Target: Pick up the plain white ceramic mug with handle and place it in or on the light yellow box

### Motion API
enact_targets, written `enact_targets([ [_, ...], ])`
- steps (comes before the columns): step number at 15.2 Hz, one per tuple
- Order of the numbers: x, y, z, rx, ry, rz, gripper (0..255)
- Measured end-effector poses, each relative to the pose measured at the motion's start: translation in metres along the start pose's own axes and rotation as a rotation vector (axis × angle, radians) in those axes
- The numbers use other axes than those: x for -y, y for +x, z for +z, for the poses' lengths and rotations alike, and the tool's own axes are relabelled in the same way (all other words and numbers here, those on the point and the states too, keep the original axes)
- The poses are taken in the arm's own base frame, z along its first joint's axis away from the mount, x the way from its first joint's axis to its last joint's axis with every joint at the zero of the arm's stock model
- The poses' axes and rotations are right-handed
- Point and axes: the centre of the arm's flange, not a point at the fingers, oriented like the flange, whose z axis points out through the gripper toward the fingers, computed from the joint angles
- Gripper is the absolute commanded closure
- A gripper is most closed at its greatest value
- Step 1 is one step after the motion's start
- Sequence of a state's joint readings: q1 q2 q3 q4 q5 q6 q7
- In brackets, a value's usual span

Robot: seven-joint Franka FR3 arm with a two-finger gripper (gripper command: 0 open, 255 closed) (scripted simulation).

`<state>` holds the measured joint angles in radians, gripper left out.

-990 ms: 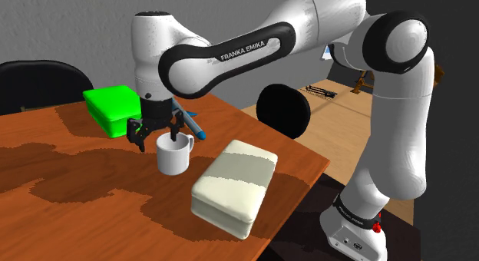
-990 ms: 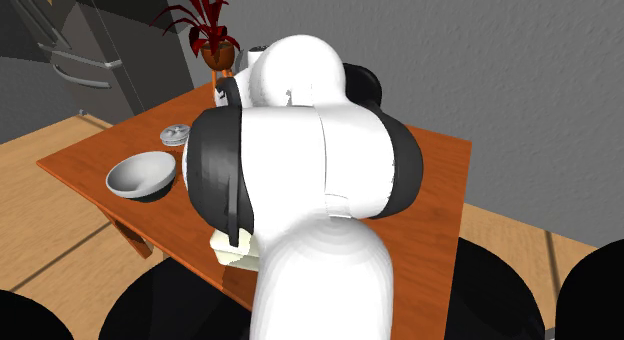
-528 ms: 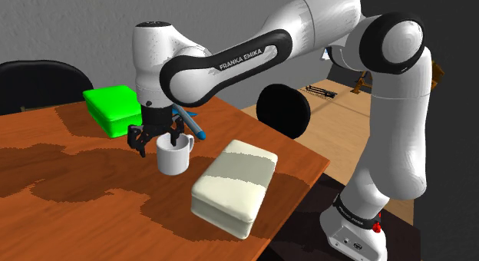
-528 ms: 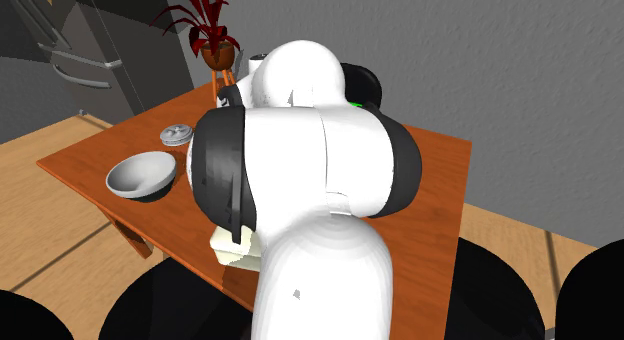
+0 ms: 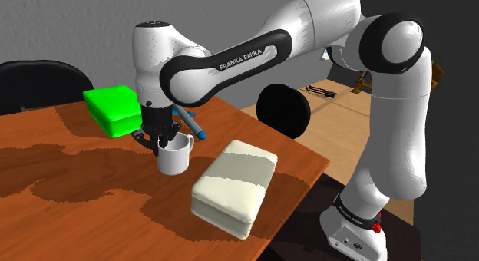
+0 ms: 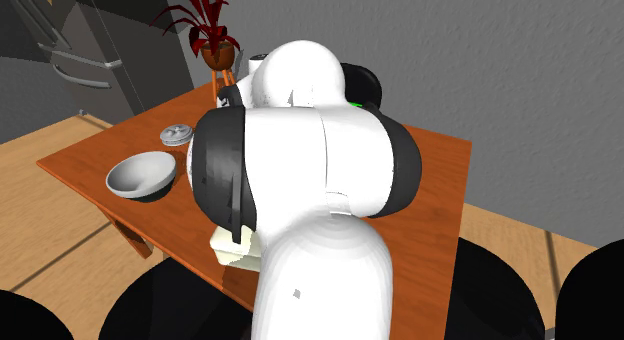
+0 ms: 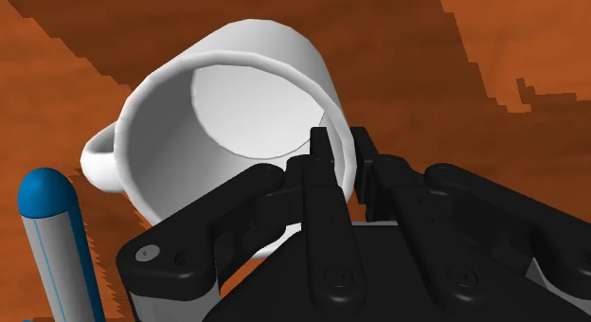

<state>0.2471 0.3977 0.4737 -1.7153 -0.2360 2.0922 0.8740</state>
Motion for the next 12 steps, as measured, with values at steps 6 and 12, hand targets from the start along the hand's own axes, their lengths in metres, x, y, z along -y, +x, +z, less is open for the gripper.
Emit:
enact_targets([
  [6,0.000,0.000,0.000,0.000,0.000,0.000,255],
  [12,-0.001,0.000,-0.027,0.000,0.000,0.000,255],
])
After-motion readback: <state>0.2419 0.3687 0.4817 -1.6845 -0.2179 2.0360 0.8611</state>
